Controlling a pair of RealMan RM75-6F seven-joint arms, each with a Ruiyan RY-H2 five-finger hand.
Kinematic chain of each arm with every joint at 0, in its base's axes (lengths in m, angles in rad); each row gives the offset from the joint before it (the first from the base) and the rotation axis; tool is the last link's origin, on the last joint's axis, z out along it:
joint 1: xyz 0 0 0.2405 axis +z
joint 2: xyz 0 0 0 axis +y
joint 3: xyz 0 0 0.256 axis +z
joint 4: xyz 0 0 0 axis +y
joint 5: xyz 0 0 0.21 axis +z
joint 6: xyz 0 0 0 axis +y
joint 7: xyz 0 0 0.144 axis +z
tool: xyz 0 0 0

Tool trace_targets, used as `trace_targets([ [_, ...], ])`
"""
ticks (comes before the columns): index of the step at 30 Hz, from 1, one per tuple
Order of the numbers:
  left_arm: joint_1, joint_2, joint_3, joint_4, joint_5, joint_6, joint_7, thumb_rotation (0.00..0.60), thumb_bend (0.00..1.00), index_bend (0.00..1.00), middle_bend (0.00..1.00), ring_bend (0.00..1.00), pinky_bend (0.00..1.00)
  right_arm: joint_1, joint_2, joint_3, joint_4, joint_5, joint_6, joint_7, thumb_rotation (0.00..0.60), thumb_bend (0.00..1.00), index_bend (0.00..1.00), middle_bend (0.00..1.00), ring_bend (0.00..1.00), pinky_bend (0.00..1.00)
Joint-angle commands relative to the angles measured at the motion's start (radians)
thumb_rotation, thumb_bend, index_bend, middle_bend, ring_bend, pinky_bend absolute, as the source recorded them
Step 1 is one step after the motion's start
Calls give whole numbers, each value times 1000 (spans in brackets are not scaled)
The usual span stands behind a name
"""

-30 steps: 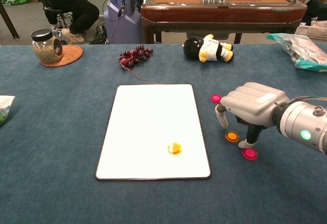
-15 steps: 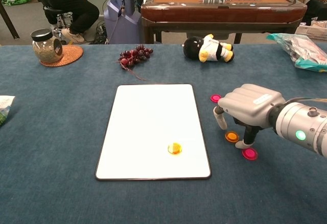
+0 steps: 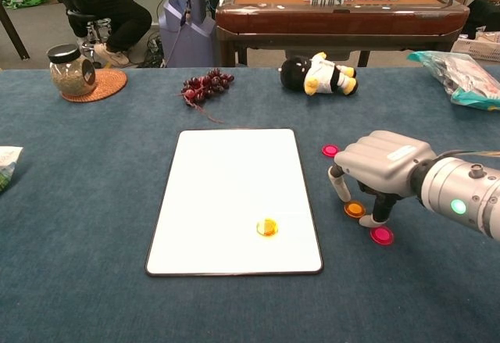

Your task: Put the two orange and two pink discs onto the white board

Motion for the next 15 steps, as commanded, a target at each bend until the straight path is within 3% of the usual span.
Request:
trace_targets([
  [1, 0, 0, 0, 0, 0, 0, 0, 600, 141, 408, 447, 376, 534, 1, 1, 1, -2, 3, -1, 2, 600, 294, 490, 1000, 1000, 1000],
  [15, -3, -2, -1, 0, -1, -6, 2, 600, 141, 408, 446, 376, 534, 18, 20, 18, -72, -22, 22, 7, 600, 306, 514, 1000, 1000, 1000],
])
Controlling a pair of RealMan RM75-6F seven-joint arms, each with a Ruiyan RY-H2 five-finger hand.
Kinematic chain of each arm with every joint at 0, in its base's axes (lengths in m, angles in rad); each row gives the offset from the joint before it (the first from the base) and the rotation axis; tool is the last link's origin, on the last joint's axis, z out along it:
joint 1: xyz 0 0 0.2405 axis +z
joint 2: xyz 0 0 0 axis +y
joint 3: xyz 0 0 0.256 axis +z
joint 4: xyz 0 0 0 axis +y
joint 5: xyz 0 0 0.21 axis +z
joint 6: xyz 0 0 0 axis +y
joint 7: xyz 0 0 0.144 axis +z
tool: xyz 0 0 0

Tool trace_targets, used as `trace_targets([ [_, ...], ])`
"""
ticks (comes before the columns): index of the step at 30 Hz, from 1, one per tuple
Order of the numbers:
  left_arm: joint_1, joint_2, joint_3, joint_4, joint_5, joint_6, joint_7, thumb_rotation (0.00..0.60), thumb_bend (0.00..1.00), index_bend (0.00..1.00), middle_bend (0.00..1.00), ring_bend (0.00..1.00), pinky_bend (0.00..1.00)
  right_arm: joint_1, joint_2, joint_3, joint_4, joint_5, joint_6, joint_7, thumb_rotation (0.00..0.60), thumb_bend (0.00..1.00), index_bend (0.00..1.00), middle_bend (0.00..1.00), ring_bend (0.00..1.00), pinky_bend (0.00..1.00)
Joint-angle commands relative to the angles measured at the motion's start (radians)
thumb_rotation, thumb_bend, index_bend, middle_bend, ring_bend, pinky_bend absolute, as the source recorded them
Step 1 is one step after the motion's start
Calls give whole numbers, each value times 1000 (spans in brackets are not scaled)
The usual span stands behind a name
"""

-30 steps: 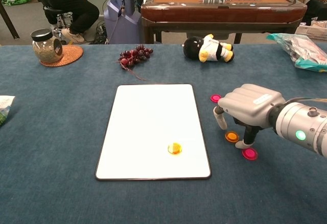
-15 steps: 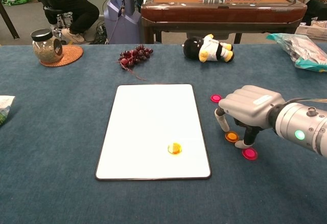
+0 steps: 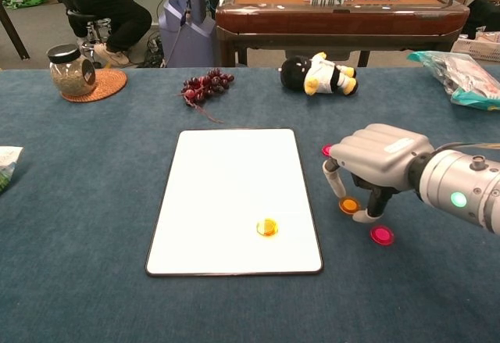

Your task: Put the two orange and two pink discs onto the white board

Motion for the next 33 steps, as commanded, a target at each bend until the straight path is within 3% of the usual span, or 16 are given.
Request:
trace_targets([
  [1, 0, 0, 0, 0, 0, 0, 1, 600, 141, 408, 447, 376, 534, 12, -2, 10, -22, -8, 8, -11, 600, 306, 514, 1000, 1000, 1000],
  [19, 3, 0, -8, 7, -12, 7, -6, 600, 141, 408, 447, 376, 534, 116, -124, 48, -102, 19, 19, -138, 600, 320, 516, 1000, 1000, 1000],
  [33, 7, 7, -9, 8, -13, 15, -24, 600, 141, 408, 446, 376, 534, 186, -233, 89, -16, 62, -3, -142, 600, 295, 500, 1000, 1000, 1000],
])
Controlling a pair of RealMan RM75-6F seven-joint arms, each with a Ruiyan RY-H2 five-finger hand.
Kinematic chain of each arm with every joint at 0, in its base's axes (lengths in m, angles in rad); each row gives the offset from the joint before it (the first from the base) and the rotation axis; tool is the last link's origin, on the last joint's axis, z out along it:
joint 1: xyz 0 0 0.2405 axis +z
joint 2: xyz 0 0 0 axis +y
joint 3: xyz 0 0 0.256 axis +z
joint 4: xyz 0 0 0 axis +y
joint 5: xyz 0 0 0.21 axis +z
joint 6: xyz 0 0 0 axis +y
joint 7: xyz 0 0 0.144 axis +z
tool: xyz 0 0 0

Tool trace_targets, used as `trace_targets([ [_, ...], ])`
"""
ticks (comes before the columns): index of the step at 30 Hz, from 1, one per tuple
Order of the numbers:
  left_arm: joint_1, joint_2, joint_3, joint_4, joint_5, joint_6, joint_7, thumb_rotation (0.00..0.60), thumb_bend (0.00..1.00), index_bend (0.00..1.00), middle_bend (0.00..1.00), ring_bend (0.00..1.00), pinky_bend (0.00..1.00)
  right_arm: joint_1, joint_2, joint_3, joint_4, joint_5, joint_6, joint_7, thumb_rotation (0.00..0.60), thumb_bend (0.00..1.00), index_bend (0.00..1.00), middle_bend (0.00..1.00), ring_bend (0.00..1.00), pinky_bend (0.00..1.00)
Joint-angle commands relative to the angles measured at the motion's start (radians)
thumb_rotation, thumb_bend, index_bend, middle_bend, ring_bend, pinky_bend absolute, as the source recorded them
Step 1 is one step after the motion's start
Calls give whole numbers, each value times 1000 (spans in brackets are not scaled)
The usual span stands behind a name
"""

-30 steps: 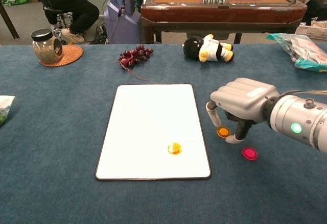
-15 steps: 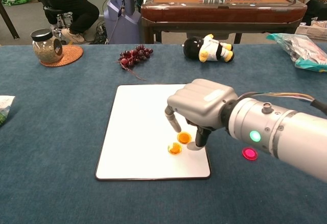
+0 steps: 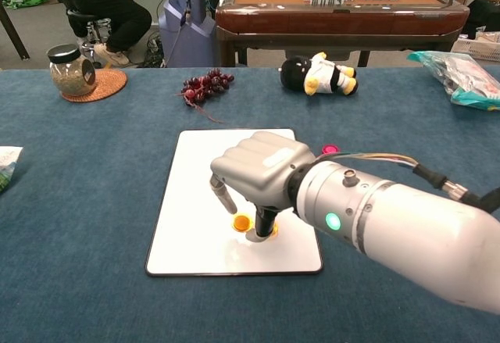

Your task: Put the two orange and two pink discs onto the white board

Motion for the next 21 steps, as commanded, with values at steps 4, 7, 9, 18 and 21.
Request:
trace_targets([
  [4, 2, 2, 1, 0, 3, 4, -3, 600, 141, 408, 447, 376, 534, 28, -51, 17, 62, 4, -12, 15, 600, 244, 421, 1000, 1000, 1000],
  [7, 3, 2, 1, 0, 5, 6, -5, 600, 141, 408, 446, 376, 534, 33, -63, 20, 78, 1, -11, 25, 600, 178, 344, 1000, 1000, 1000],
  [9, 3, 2, 2, 1, 5, 5, -5, 600, 141, 408, 446, 376, 534, 33, -64, 17, 83, -4, -8, 31, 600, 151, 313, 1000, 1000, 1000],
  [18, 1, 1, 2, 0, 5, 0, 1, 600, 141, 408, 446, 376, 534, 4, 34, -16, -35, -45, 52, 28, 600, 169, 300, 1000, 1000, 1000],
  [21, 0, -1, 2, -1, 6, -1, 5, 600, 141, 408, 447, 376, 534, -17, 97, -35, -102, -42, 84, 17, 600, 222, 322, 1000, 1000, 1000],
])
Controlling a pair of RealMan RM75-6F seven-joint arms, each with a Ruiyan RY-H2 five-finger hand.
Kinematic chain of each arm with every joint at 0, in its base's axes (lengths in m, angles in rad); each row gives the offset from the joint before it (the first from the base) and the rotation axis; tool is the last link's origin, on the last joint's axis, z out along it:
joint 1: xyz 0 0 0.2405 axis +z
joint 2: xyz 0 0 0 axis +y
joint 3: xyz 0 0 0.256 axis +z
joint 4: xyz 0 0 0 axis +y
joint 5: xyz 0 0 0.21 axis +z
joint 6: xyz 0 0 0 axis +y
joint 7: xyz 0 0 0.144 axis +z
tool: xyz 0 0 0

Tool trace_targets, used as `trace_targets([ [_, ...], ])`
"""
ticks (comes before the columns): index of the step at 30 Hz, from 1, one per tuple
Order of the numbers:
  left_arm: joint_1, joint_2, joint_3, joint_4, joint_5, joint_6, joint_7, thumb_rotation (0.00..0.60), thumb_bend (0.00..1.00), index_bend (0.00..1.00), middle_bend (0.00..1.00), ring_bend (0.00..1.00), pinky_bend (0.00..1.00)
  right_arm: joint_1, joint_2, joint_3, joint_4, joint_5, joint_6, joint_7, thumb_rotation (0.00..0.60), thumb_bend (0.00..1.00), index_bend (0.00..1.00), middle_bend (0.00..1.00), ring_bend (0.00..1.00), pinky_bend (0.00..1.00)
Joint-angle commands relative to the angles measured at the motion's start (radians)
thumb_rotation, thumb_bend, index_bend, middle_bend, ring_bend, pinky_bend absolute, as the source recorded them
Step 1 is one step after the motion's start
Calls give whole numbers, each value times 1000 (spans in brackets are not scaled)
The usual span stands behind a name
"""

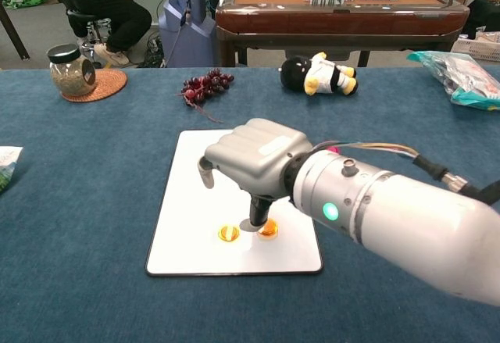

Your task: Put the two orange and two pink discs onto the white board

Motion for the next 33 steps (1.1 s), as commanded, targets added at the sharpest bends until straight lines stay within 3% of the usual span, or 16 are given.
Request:
trace_targets([
  [1, 0, -1, 0, -1, 1, -1, 4, 600, 141, 408, 447, 376, 534, -31, 82, -30, -81, -3, 48, -17, 600, 234, 332, 1000, 1000, 1000],
  [9, -5, -7, 1, -1, 1, -11, 20, 600, 142, 408, 446, 376, 534, -94, 228, -86, -167, -12, 108, 3, 600, 281, 391, 1000, 1000, 1000],
  [19, -6, -10, 1, -2, -1, -13, 29, 600, 141, 408, 446, 376, 534, -168, 322, -163, -185, -73, 117, 78, 600, 281, 394, 1000, 1000, 1000],
  [27, -6, -11, 3, -3, 0, -15, 31, 600, 141, 408, 446, 376, 534, -219, 370, -215, -189, -114, 108, 116, 600, 159, 394, 1000, 1000, 1000],
  [33, -7, -11, 2, -3, -2, -17, 31, 600, 141, 408, 446, 376, 534, -245, 381, -229, -164, -121, 82, 147, 600, 149, 394, 1000, 1000, 1000],
])
